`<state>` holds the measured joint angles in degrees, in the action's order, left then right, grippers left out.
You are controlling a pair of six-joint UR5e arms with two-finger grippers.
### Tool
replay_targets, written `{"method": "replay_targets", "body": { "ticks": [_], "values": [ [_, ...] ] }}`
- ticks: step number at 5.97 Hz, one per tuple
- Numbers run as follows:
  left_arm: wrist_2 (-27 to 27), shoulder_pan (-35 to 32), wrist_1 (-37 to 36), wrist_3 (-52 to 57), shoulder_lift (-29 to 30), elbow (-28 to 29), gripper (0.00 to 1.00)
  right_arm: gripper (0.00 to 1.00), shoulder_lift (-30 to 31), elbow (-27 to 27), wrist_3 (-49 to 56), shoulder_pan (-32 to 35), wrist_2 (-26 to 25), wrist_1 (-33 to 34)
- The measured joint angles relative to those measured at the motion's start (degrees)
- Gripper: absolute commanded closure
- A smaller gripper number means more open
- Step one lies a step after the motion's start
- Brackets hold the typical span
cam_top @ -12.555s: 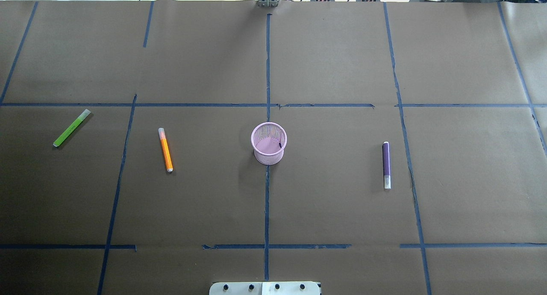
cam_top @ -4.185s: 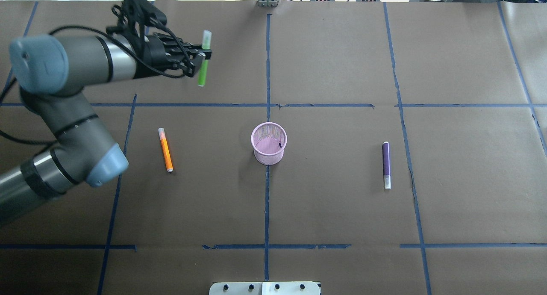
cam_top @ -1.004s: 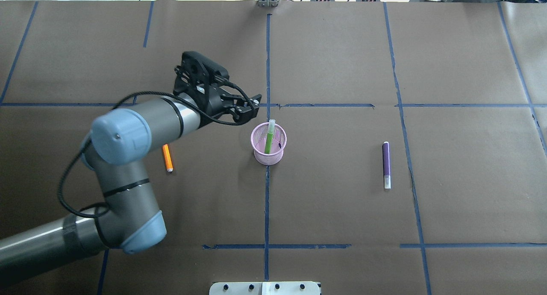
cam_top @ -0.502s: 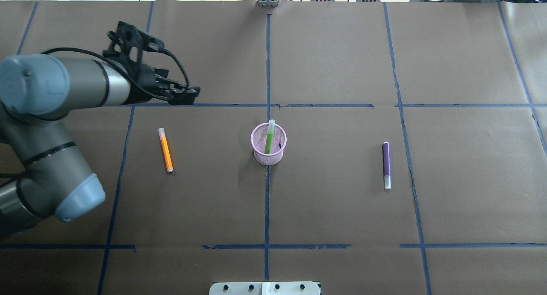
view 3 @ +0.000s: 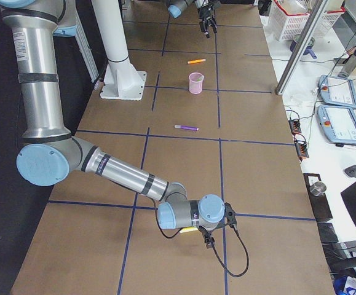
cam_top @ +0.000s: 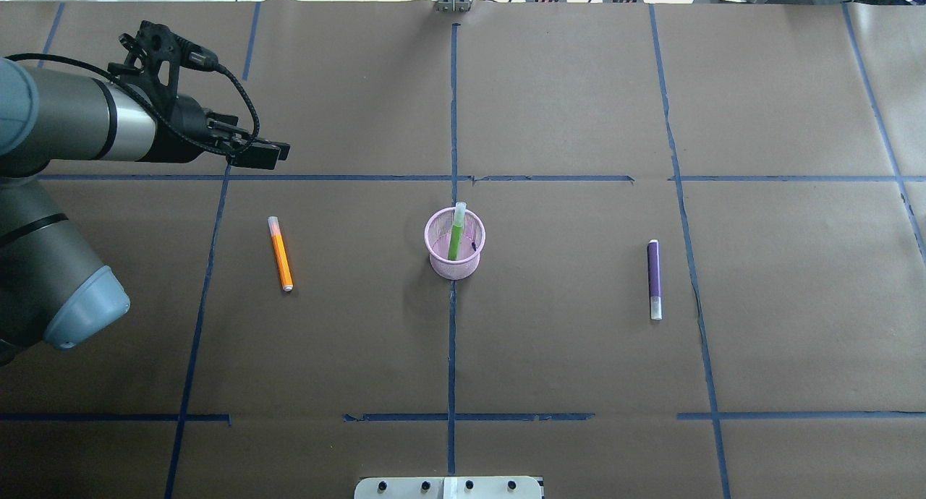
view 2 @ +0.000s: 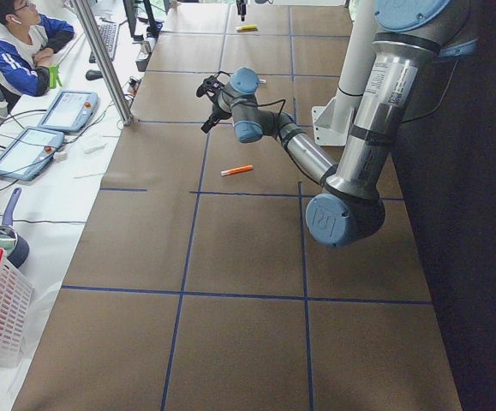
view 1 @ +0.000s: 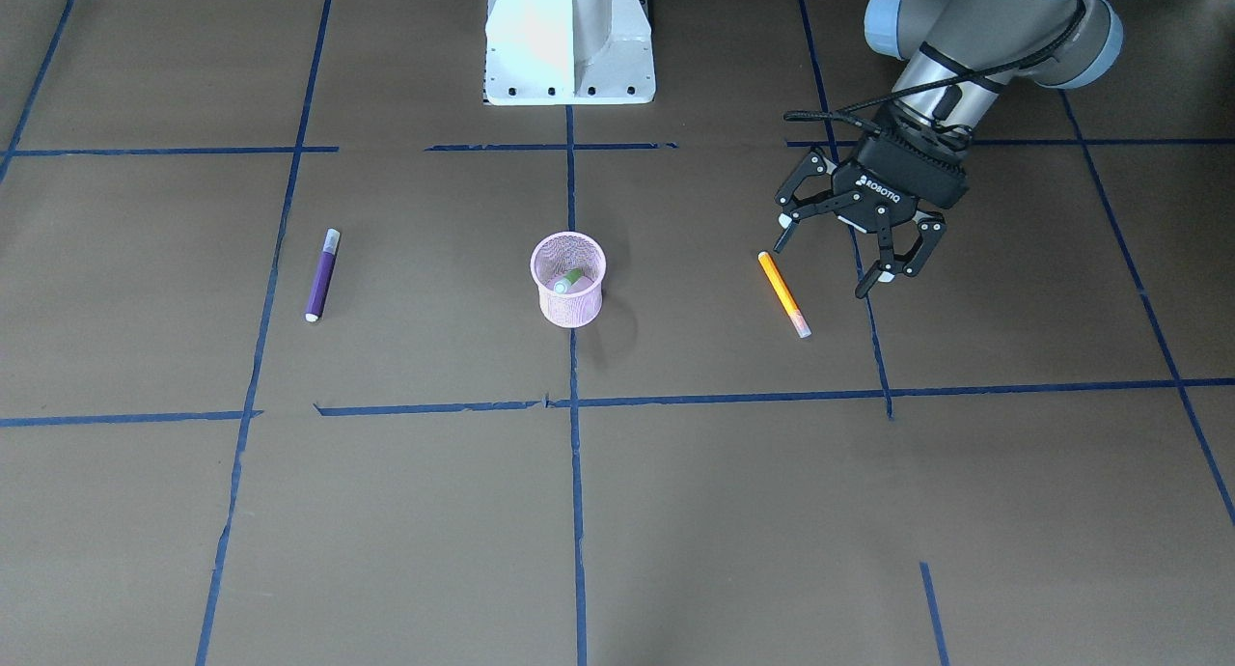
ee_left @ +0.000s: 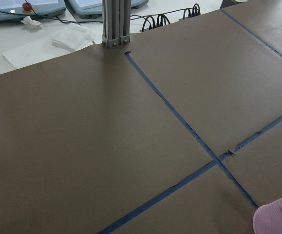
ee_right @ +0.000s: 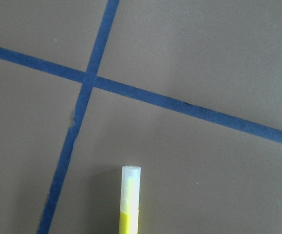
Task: Collect pens into pen holder
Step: 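Withdraw the left gripper away from the cup and hold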
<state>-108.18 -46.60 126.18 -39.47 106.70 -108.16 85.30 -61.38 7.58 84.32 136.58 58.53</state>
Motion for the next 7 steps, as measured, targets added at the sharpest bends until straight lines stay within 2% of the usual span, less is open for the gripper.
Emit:
{"method": "replay_targets", "body": {
  "ticks": [5, 7],
  "values": [
    [-0.19, -0.1, 0.21, 0.09, -1.0, 0.06, 0.0, 0.01, -0.75, 1.67, -2.73, -3.68, -1.44, -1.74],
    [-0.19, -0.1, 0.21, 0.65, -1.19, 0.06, 0.0, 0.11, -0.79, 1.98, -2.74, -4.37, -2.09, -1.66]
  ]
}}
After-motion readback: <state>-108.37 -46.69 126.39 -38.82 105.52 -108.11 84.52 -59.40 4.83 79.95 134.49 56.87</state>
